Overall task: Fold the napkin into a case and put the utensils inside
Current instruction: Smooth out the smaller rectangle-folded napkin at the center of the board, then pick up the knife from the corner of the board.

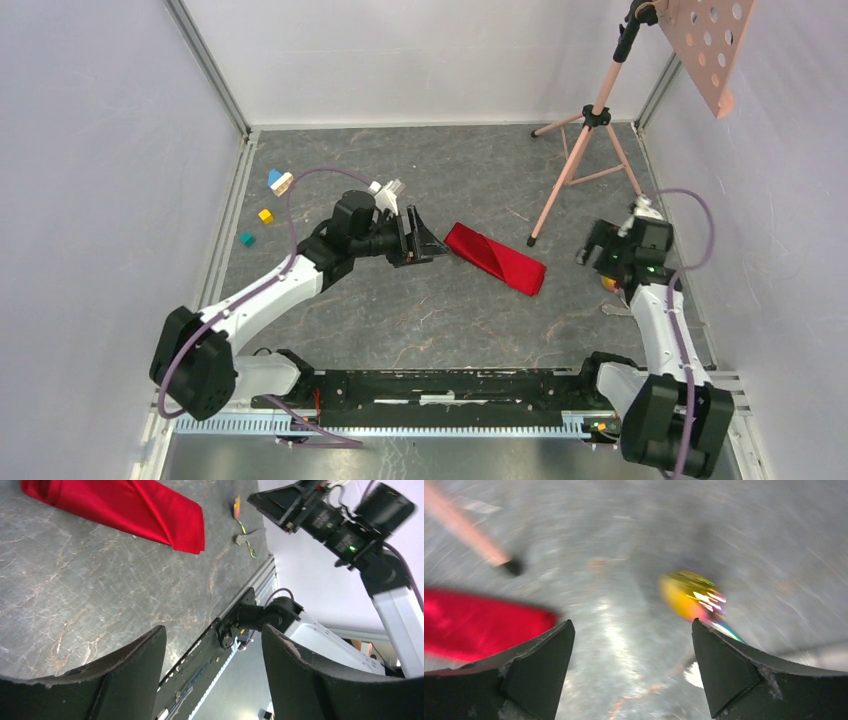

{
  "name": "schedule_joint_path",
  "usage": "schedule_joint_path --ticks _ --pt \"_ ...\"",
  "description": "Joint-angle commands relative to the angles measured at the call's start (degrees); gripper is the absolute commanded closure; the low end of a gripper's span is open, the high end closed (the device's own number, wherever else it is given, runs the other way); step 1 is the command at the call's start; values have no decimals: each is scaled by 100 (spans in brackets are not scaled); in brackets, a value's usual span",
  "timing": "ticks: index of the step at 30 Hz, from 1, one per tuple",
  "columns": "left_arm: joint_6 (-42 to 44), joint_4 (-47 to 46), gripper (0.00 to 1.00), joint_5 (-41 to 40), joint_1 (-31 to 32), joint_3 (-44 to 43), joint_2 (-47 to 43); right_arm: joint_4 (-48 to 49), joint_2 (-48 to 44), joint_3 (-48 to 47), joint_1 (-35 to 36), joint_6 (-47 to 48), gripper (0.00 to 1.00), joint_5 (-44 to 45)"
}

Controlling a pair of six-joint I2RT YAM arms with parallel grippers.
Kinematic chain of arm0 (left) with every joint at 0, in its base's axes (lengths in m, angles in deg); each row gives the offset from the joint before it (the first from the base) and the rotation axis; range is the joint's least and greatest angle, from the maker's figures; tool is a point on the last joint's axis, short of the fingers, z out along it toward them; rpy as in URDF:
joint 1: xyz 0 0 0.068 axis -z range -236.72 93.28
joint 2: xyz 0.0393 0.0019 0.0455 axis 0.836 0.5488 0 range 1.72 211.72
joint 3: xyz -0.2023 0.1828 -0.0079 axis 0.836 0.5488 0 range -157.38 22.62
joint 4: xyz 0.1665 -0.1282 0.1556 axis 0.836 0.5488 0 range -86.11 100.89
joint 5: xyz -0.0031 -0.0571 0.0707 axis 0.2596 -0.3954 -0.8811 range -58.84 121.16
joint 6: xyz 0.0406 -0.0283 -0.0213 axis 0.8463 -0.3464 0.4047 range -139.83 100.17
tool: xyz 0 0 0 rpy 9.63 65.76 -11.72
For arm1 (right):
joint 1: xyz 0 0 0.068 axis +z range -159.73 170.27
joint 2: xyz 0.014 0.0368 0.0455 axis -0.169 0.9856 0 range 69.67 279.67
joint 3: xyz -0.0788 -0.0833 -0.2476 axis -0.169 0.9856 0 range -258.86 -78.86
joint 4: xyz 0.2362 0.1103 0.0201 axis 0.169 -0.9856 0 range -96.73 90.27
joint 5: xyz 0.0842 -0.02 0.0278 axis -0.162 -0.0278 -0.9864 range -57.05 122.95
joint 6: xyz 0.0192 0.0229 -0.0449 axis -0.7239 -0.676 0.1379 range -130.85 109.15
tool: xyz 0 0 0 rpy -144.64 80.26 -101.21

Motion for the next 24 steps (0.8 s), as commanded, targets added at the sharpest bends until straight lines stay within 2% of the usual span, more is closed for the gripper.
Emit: schedule_joint_path --ticks 1,5,9,16,24 --pt "573 777 23 443 27 -391 -469 -1243 -339 241 -1090 -963 5 1683" --pt "505 896 22 480 30 -322 -797 -1535 -334 266 -1765 -1784 3 2654" --pt "397 897 22 414 30 -105 -1075 -1139 31 315 -2276 -1985 11 2739" --pt "286 889 21 274 38 10 -1270 -957 639 124 -2430 -2291 19 2802" --pt "373 951 21 367 30 -253 -1070 -420 825 481 -2500 -2510 27 2782"
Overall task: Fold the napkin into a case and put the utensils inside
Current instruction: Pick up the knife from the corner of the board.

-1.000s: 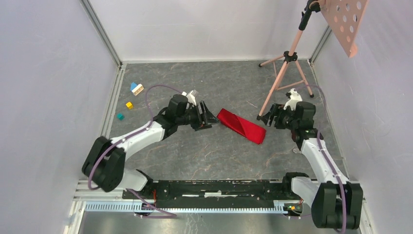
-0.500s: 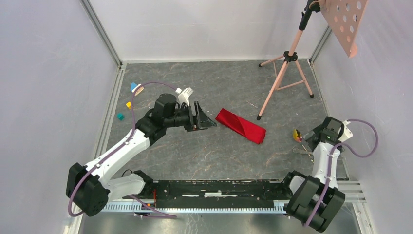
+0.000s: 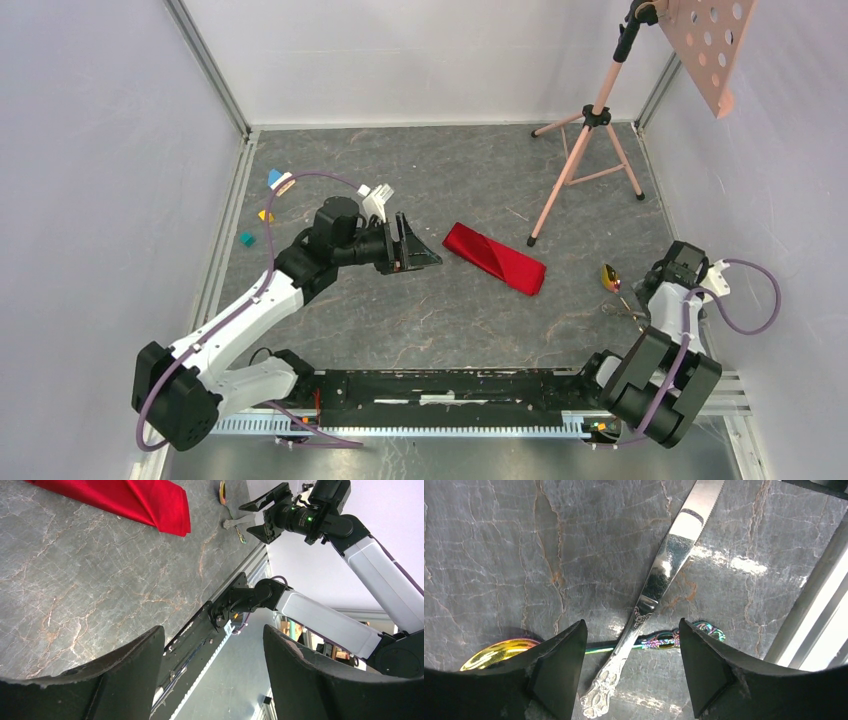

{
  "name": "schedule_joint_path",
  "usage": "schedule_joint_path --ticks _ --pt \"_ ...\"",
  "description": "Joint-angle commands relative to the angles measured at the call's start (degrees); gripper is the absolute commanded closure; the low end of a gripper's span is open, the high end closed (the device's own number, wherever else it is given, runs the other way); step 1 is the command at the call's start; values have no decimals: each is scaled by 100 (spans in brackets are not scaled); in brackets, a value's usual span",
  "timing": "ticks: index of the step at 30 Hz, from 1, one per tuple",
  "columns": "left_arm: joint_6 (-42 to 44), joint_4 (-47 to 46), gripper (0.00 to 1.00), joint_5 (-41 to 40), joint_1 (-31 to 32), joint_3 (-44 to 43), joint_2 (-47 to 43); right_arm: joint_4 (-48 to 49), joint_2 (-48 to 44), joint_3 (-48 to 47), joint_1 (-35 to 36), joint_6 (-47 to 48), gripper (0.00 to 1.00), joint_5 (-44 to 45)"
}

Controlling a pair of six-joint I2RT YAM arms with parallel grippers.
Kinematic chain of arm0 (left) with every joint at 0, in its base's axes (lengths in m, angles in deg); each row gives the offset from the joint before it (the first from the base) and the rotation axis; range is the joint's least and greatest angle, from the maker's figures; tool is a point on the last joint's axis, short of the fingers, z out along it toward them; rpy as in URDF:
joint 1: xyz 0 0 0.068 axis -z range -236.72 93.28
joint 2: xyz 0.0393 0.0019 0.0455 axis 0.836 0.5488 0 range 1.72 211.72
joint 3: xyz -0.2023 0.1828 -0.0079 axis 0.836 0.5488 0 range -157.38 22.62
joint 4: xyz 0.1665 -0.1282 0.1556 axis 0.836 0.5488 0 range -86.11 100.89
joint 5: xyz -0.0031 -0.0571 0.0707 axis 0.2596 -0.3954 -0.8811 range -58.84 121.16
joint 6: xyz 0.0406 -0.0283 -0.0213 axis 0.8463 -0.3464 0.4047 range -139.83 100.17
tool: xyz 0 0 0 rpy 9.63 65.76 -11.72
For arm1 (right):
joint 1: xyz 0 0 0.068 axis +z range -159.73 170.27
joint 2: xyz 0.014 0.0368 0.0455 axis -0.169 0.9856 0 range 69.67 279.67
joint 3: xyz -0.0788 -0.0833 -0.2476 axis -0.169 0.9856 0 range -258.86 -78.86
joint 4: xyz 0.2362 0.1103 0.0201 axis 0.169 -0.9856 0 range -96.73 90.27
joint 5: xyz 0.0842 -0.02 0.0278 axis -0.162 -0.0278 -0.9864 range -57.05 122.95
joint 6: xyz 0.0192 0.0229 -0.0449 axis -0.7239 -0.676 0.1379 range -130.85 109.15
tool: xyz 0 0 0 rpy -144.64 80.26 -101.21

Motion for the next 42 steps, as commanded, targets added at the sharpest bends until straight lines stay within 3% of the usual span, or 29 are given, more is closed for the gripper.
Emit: schedule_joint_path --ticks 1,12,18,28,34,37,42 --pt "151 60 21 107 24 -258 53 514 180 153 -61 -208 28 176" --pt "183 18 21 102 28 -293 244 1035 824 462 -141 -392 47 197" --pt "174 3 21 93 25 -304 212 890 893 549 -131 -501 62 -55" --pt "29 -255 21 180 28 -180 248 477 447 739 52 -618 52 -227" --pt "-35 -355 21 253 26 -180 244 414 624 690 130 -738 52 -113" --pt "-44 -352 21 236 28 -157 189 497 796 694 129 -766 57 -62" --pt "-38 -327 21 216 32 -121 107 535 980 764 131 -897 74 -89"
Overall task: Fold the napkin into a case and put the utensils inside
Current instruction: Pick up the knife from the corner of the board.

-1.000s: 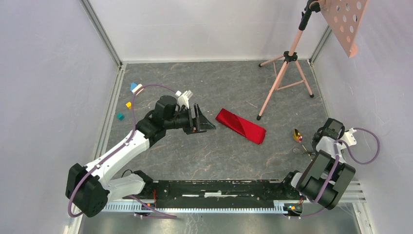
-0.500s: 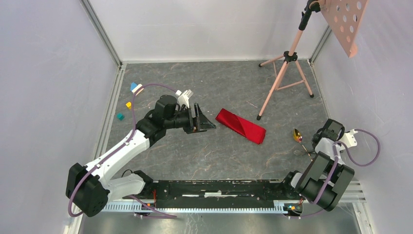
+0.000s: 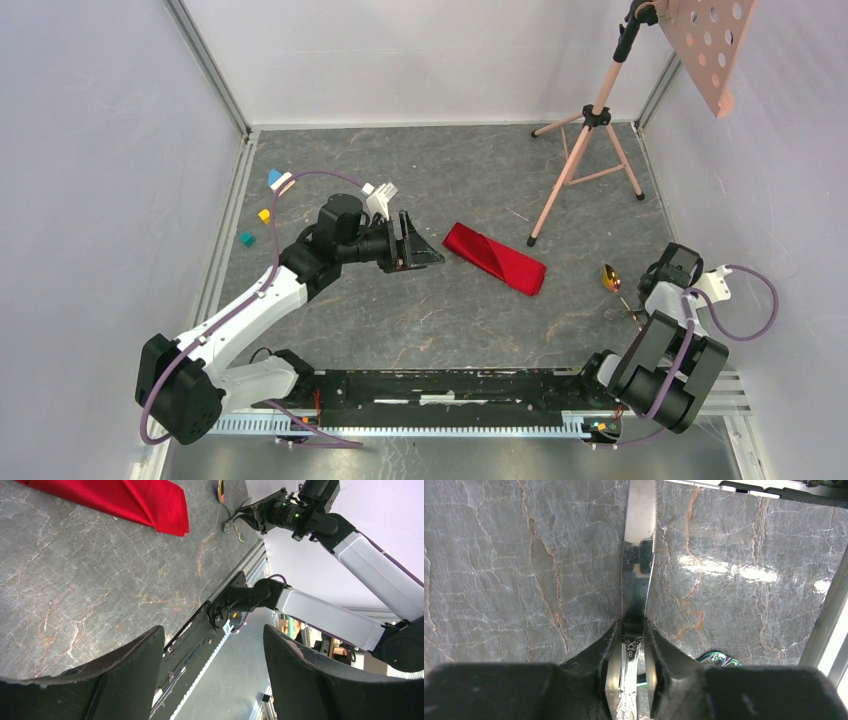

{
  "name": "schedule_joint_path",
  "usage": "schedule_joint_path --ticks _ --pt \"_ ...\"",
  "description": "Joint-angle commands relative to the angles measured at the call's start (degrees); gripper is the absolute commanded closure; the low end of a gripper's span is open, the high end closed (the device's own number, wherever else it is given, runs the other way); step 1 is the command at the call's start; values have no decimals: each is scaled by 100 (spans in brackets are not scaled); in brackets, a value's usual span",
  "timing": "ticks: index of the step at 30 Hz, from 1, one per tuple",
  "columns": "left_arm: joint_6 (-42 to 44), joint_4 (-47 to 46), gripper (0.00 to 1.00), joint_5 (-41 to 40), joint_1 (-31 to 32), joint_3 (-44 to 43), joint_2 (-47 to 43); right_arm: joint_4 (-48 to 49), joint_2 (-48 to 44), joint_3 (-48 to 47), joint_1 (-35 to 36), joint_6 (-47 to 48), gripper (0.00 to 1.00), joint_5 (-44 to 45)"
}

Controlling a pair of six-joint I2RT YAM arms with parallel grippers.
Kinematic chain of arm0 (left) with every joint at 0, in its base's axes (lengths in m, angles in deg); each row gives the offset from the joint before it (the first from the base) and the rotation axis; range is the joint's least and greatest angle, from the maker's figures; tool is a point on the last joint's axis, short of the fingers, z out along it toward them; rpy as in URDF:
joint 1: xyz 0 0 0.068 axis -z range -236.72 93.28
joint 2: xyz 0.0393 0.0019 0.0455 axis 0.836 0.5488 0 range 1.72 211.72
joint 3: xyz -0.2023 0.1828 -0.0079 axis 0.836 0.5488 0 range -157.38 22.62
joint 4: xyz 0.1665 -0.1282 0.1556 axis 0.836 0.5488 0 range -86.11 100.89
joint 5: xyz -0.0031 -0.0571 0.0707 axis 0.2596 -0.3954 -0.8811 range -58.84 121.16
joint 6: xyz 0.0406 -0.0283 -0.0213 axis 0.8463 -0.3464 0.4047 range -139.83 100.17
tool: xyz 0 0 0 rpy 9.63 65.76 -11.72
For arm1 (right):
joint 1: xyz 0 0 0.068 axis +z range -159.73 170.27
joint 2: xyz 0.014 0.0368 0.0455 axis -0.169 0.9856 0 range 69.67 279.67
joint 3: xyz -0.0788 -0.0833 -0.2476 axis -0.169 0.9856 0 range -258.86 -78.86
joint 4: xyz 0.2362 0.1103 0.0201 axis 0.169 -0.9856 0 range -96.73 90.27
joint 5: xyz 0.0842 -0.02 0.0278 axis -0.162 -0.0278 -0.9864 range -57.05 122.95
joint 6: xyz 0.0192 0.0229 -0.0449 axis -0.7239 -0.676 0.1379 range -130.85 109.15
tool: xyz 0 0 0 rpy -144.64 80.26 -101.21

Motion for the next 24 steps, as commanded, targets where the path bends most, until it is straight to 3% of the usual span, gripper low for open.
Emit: schedule_joint_path --ticks 1,7,16,24 --pt "-37 -207 21 104 27 -59 -149 -609 405 379 34 -390 77 -526" --pt "-2 -213 21 98 23 -44 -121 -813 285 191 37 -476 100 -521" --pt "-37 -335 21 111 30 25 -49 -1005 -359 -155 34 -280 100 -719" --pt "-81 -431 21 131 26 44 33 -360 -1166 210 34 177 100 -1212"
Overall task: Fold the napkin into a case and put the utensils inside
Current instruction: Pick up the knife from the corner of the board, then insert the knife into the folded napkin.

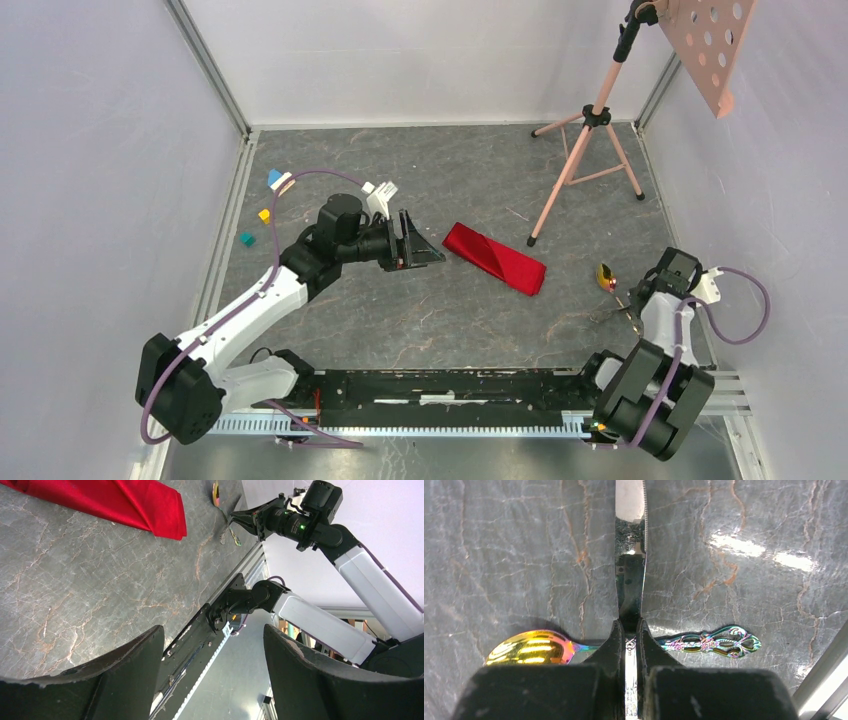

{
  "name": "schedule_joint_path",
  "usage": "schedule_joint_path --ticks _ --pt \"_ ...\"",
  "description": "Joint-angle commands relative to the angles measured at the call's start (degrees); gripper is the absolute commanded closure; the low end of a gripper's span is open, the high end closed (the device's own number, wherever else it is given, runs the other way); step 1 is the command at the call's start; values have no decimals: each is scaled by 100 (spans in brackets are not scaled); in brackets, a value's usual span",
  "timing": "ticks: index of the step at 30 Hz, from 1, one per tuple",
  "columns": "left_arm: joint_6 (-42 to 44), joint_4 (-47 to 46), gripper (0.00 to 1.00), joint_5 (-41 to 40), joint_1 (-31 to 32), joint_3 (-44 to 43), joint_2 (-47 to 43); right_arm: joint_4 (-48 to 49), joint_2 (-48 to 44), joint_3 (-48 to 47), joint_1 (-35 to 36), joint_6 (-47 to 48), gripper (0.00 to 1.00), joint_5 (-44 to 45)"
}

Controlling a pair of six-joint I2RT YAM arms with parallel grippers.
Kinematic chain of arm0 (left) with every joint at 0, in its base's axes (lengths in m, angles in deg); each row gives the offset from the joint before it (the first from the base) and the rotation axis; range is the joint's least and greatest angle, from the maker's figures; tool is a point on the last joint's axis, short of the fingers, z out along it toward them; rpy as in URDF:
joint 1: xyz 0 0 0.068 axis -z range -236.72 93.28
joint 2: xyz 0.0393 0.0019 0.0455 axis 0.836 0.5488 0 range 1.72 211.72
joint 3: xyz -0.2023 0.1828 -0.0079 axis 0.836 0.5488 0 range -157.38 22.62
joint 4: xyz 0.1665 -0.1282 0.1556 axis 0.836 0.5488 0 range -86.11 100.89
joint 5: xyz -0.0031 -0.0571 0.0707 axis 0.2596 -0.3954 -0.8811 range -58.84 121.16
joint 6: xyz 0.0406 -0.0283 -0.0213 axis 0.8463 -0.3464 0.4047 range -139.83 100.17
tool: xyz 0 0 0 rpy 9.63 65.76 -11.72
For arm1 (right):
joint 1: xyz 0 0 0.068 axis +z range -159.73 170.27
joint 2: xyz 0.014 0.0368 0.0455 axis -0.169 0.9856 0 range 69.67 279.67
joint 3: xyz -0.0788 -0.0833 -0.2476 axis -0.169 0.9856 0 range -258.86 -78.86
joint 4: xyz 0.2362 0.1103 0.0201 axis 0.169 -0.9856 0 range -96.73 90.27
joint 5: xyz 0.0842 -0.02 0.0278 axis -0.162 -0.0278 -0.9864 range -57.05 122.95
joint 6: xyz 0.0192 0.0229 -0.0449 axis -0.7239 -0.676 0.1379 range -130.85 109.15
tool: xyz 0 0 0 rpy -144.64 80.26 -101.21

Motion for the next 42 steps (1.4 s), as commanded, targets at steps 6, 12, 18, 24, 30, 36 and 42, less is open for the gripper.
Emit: schedule_joint_path --ticks 6,12,18,24,30,36,42 --pt "-6 -252 21 227 28 -132 309 968 -882 434 5 1008 100 -714" --pt "59 -214 21 154 21 -158 377 1445 -1315 599 91 1871 99 -1316" --pt "93 -227 21 42 15 -101 431 1397 -1289 431 991 2463 100 -1738" --pt "138 -190 20 -69 -60 -76 461 1379 -1400 437 1832 2874 99 -2305" --pt "169 -208 20 -104 -135 -125 657 1313 -1389 175 2394 3762 99 -2762" --pt "188 -201 20 -192 -143 -273 1148 1679 -1221 -163 3311 4492 99 -3268" --pt "529 392 22 -784 -142 -821 2005 2306 -439 -833 4357 5284 99 -4042"
